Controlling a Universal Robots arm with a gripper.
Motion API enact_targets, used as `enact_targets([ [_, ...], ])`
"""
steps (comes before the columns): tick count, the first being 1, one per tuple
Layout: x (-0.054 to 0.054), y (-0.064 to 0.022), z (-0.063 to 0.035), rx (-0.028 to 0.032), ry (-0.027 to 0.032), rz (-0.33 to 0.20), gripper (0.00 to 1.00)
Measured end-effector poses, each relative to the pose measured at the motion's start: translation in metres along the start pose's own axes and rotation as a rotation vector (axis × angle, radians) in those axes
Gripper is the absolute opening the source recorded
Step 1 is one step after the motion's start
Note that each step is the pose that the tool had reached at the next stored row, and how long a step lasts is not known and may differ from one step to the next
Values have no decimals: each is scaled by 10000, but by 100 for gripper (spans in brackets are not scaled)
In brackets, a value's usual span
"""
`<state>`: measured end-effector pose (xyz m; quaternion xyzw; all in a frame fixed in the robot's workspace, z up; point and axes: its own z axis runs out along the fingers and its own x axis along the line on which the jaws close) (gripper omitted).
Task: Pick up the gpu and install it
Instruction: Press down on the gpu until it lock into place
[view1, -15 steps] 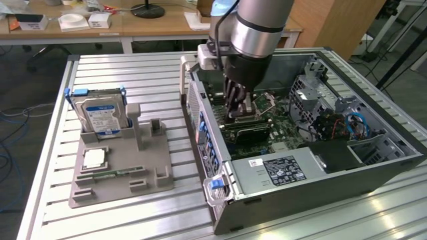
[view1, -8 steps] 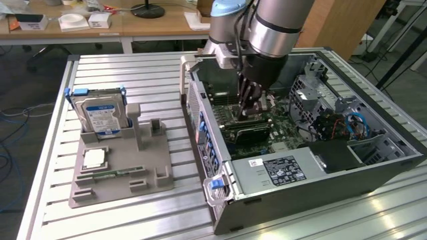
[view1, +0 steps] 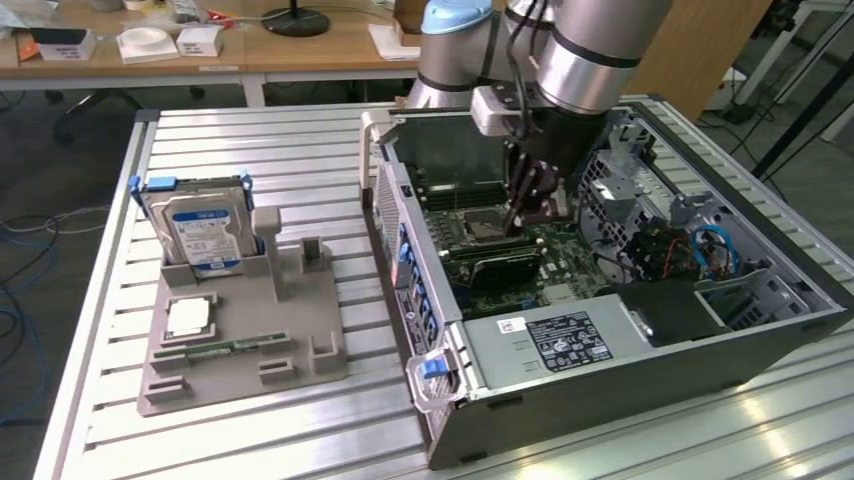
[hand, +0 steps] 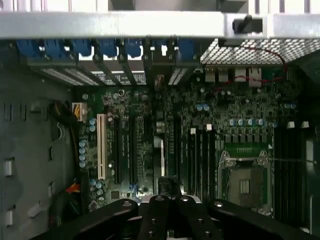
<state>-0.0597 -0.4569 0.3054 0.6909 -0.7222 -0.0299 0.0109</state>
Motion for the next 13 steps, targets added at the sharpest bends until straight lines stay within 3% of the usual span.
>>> enact_targets([
  [9,-18,-402,-21,-3,-105,-9,11],
  [13,-21,-409,-122,-6,-130,-9,11],
])
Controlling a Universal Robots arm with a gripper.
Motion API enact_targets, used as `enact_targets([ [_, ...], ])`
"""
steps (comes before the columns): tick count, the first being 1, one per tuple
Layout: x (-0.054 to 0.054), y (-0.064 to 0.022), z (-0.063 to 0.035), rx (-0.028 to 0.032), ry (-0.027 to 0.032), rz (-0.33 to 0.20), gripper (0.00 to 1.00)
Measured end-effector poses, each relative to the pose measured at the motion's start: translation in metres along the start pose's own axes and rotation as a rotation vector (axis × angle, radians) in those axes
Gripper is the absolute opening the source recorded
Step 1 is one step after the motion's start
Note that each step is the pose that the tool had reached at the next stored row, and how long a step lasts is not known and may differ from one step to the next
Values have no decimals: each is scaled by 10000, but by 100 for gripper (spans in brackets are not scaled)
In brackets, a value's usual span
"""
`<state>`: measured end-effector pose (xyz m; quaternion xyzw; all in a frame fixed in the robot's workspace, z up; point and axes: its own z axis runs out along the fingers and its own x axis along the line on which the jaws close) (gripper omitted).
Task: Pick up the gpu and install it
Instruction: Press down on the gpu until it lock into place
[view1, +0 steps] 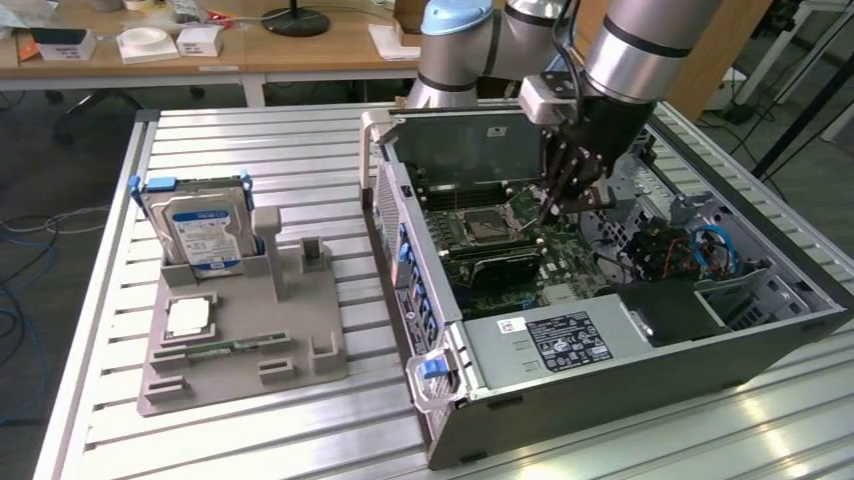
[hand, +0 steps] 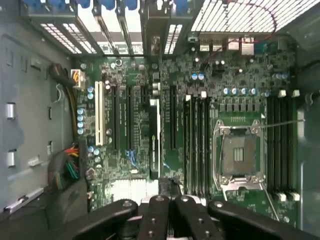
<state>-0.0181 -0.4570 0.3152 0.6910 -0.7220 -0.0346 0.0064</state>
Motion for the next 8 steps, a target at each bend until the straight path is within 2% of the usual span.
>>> enact_targets([
  [8,0,-1,-1,0,-2,-1,11],
])
